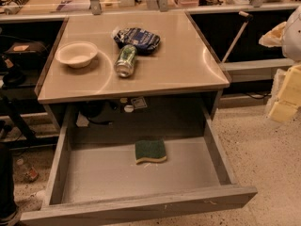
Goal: Pick sponge from top drawer and place on counter
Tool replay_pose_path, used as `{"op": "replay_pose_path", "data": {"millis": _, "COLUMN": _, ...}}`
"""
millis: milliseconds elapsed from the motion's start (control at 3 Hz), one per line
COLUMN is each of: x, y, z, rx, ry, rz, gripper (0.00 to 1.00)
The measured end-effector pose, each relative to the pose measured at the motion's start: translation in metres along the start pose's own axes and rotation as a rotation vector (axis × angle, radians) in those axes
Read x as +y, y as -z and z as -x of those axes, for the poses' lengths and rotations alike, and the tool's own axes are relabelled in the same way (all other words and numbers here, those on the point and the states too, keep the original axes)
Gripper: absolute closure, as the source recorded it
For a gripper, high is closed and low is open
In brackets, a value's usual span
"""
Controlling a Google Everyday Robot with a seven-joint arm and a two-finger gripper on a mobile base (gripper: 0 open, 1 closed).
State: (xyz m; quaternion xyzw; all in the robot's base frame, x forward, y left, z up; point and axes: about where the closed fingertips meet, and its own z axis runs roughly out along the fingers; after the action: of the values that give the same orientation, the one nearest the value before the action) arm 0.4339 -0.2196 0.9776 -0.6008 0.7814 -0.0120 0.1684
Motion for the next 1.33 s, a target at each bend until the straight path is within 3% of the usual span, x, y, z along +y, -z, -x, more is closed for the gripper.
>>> {"op": "replay_pose_path", "data": {"millis": 333, "x": 0.0, "y": -0.003, "z": 0.003, "rx": -0.011, "ry": 0.005, "rz": -0.011, "gripper": 0.0}}
{"op": "replay_pose_path", "data": {"millis": 667, "x": 0.019, "y": -0.033, "z": 0.018, "rx": -0.053, "ry": -0.003, "rz": 0.035, "gripper": 0.0}}
{"op": "replay_pose_path", "data": {"millis": 1333, "x": 0.073, "y": -0.119, "z": 0.071, "rx": -0.138, "ry": 0.031, "rz": 0.215, "gripper": 0.0}}
